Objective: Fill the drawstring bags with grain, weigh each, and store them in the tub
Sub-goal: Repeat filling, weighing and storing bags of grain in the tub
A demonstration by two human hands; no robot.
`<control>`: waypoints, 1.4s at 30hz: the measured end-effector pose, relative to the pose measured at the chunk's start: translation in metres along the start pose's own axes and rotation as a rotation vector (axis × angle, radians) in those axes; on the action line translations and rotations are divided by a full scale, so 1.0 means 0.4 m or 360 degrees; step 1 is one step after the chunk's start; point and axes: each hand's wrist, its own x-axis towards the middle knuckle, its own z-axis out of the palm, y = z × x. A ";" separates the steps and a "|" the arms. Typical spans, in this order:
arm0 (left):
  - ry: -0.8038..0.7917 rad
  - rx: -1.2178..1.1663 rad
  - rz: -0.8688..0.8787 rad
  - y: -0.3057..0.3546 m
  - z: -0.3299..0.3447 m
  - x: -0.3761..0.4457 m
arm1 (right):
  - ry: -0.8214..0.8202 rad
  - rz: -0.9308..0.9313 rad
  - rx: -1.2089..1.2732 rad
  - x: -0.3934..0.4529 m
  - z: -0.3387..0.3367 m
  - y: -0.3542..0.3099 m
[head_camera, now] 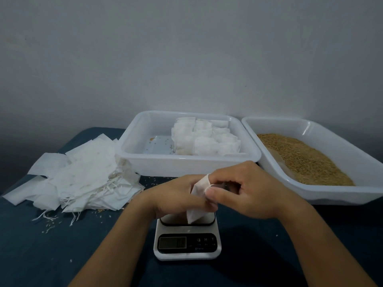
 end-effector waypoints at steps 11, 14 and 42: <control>0.0120 -0.0327 0.0204 0.008 0.023 0.006 | 0.0319 -0.0133 -0.0167 0.005 -0.036 -0.028; 0.0079 -0.0267 0.0133 0.010 0.033 0.011 | 0.0404 -0.0110 -0.0238 0.010 -0.033 -0.029; 0.0786 0.0230 0.0183 -0.078 0.027 0.023 | -0.0008 0.1763 -0.0842 -0.058 -0.173 0.379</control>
